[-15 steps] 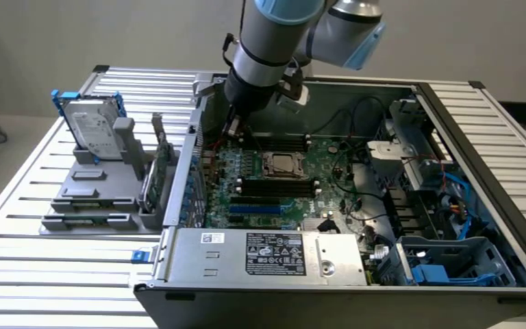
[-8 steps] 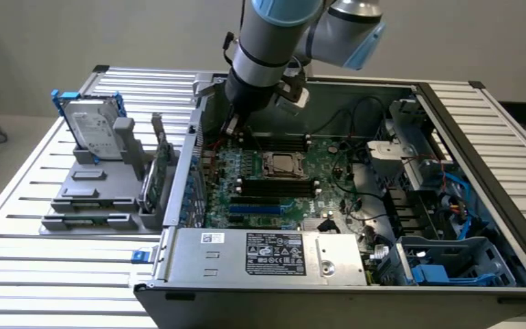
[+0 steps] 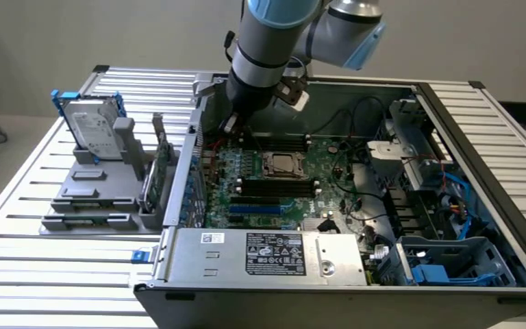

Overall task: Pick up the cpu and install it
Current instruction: 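Install the first cpu locking lever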

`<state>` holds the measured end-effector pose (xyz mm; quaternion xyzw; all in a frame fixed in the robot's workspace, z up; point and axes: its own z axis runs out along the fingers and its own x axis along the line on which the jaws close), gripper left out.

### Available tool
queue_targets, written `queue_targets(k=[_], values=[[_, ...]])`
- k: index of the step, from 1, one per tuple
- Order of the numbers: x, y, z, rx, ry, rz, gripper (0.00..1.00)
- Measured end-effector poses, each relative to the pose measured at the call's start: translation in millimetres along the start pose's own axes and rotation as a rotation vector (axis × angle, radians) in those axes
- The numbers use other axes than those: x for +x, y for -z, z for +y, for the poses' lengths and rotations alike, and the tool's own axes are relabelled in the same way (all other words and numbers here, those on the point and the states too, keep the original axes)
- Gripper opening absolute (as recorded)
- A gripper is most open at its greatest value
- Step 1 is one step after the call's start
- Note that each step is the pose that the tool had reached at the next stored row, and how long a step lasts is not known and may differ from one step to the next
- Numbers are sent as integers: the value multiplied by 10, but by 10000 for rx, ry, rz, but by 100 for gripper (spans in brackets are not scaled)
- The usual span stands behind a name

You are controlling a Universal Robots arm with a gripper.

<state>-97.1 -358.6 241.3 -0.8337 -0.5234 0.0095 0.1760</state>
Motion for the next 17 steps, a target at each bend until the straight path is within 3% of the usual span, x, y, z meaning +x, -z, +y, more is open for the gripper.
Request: queue_targets(k=[17], values=[[-10,-56,17,-469,-2442,781,11]])
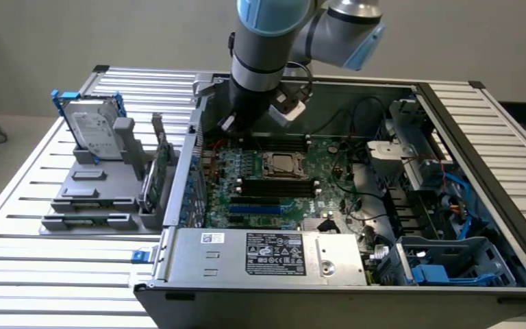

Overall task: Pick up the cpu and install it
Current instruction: 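Install the first cpu locking lever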

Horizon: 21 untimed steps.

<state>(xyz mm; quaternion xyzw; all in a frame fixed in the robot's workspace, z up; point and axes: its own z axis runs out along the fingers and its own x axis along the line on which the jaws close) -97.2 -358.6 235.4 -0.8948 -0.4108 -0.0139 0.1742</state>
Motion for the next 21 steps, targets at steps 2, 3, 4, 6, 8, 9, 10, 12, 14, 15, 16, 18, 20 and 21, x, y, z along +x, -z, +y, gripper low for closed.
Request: queue_targets(k=[2,3,4,6,8,9,10,12,14,15,16,18,20,21], values=[[-5,-2,-5,-38,-161,63,11],[-8,-3,-9,-54,-242,91,11],[-12,-3,-14,-68,-320,115,11],[-20,12,-31,-91,-420,150,11],[-27,39,-54,-118,-466,183,11],[-31,50,-64,-132,-483,198,11],[-35,54,-71,-153,-492,222,11],[-39,57,-79,-218,-507,287,11],[-37,57,-81,-357,-526,417,11],[-36,56,-82,-440,-535,498,11],[-35,55,-82,-533,-543,586,11],[-33,55,-83,-711,-562,756,11],[-31,54,-86,-875,-602,915,11],[-30,53,-87,-960,-631,998,11]])
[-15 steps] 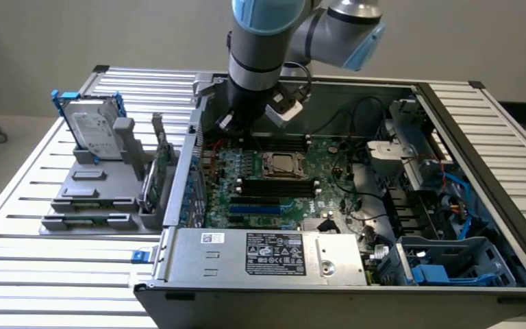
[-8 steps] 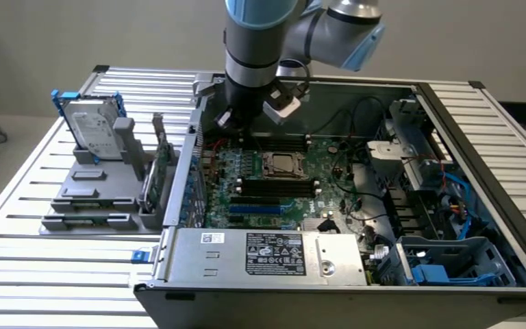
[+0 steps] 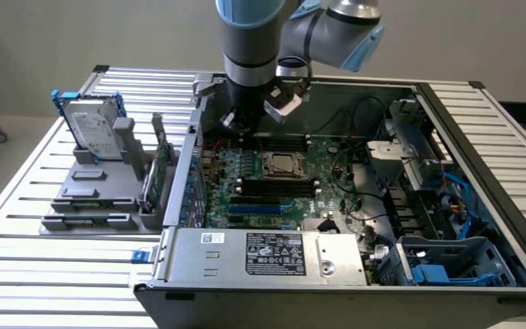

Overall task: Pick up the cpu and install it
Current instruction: 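Install the first cpu locking lever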

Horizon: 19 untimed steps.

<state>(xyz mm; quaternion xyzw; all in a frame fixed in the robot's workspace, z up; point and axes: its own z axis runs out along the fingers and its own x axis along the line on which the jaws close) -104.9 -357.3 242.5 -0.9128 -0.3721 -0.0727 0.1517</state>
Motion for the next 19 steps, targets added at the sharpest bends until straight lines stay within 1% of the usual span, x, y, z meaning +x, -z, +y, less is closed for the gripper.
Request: queue_targets(k=[7,10,11,12,14,17,19], values=[[7,-2,-7,-538,-192,540,11],[9,-2,-9,-753,-287,753,11],[9,-2,-10,-813,-340,809,11],[10,-2,-10,-861,-396,855,11],[10,-4,-9,-934,-564,916,11],[6,-14,-7,-1036,-882,984,11],[1,-39,1,-1107,-1119,1029,11]])
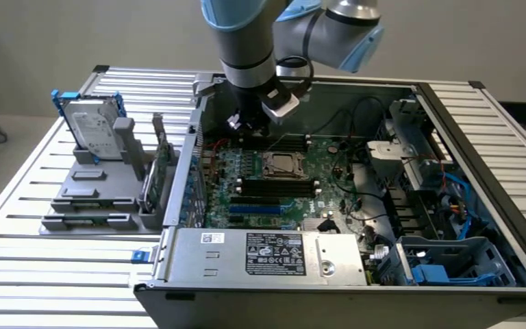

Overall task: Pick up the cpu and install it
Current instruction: 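Install the first cpu locking lever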

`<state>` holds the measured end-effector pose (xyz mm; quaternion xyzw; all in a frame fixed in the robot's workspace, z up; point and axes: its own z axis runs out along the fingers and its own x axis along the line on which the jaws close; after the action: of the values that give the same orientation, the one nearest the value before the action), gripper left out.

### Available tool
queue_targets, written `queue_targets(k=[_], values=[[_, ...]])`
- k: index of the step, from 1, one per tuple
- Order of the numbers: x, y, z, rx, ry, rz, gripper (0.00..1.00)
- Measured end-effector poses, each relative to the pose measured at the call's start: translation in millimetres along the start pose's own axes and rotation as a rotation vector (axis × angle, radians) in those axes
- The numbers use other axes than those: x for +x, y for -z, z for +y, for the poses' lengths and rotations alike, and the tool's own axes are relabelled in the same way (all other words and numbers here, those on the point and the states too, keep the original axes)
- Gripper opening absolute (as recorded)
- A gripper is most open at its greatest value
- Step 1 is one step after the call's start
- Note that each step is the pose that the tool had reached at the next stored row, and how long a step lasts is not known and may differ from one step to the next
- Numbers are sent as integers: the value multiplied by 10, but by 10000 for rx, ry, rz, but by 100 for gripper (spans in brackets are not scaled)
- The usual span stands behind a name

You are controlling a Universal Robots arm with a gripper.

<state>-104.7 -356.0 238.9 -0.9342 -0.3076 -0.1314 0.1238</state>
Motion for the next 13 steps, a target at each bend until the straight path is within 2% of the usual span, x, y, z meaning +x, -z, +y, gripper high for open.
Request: queue_targets(k=[3,13], values=[[14,-58,33,-30,-89,15,11],[14,-243,87,-31,-90,15,11]])
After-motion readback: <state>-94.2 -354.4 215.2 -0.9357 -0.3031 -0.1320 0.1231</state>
